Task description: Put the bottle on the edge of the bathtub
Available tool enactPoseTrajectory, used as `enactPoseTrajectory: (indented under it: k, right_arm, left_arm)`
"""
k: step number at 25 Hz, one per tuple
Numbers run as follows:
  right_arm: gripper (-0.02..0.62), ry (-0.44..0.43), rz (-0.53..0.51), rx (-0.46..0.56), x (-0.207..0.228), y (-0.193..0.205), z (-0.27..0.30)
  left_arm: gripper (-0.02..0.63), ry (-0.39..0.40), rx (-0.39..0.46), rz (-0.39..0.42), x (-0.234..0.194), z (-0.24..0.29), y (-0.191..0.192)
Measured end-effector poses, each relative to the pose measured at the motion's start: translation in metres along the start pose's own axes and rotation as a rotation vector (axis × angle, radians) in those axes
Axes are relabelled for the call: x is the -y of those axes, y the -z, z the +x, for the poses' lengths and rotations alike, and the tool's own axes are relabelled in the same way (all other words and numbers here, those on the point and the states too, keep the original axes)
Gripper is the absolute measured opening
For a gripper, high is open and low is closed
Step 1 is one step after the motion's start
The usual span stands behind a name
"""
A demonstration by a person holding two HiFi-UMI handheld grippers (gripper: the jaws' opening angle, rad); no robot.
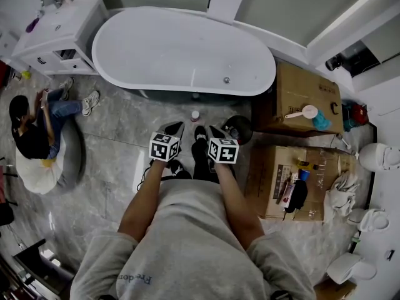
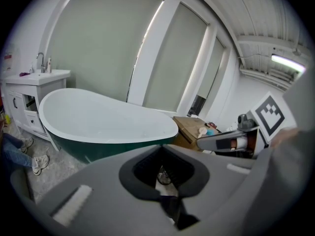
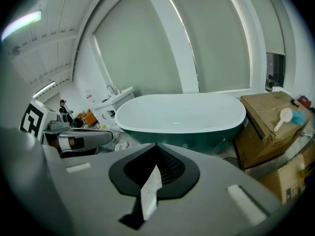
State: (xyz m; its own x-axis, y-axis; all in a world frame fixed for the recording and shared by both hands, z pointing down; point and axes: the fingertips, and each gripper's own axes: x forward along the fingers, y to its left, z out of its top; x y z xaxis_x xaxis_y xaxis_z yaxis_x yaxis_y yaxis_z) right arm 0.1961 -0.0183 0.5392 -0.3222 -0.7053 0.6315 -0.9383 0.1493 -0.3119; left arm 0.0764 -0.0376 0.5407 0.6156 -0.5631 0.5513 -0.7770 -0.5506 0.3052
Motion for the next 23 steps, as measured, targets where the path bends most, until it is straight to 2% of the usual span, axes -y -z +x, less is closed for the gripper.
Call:
enactPoseTrajectory:
  k: [9, 23]
  right_arm:
    - [0.002, 0.004, -0.005, -0.054, 0.003, 0.009, 0.001]
    - [0.002, 0.001, -0.026, -0.061, 0.0, 0.014, 0.001]
  left_arm:
    - [0.058, -0.012, -0.01, -0.009, -0.003, 0.001, 0.0]
    - [0.058, -0.012, -0.029, 0.0, 0.002, 0.001, 0.006]
